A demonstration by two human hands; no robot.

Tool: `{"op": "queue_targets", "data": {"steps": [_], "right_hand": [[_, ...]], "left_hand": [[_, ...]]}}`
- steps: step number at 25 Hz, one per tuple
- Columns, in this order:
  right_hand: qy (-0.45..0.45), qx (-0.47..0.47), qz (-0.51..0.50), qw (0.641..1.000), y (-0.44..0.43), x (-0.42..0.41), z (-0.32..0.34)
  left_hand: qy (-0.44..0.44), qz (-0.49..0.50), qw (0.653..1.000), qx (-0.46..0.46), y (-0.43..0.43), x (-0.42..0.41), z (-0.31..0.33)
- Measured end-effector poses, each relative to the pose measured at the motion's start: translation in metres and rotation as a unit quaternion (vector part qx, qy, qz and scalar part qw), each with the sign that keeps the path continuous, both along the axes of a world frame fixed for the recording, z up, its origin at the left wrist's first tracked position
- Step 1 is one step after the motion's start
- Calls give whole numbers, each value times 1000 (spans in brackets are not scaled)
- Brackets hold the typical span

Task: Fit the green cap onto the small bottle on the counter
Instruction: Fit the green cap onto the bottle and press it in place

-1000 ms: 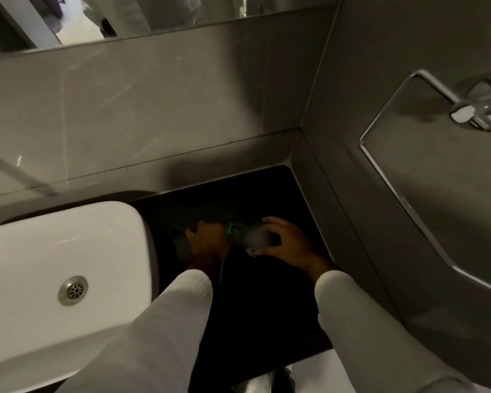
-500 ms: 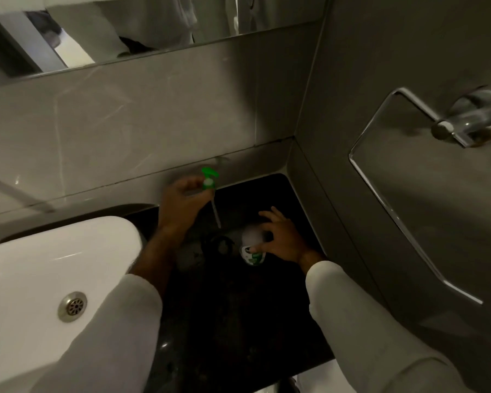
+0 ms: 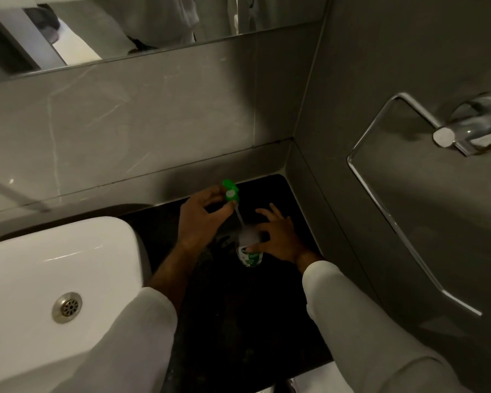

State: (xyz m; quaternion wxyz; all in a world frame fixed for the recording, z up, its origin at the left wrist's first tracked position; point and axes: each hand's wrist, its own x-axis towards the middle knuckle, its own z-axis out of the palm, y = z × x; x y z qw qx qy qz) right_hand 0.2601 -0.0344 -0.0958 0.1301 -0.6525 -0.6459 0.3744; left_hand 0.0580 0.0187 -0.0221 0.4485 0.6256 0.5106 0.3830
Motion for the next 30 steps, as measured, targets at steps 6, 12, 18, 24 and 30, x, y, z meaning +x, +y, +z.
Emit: {"op": "queue_targets", "data": {"steps": [6, 12, 18, 24, 30], "right_hand": [[17, -1, -5, 1000, -2, -2, 2], [21, 10, -16, 1000, -6, -1, 1], [36, 17, -24, 999, -9, 0, 0], [28, 9, -30, 999, -10, 6, -1], [16, 7, -26, 1000, -14, -2, 4]], "left_hand": [[46, -51, 995, -70, -13, 2, -35], [98, -107, 988, -58, -19, -1, -59], [60, -82, 993, -57, -30, 7, -66], [-18, -110, 987, -120, -32, 12, -73], [27, -33, 995, -90, -37, 18, -75]]}}
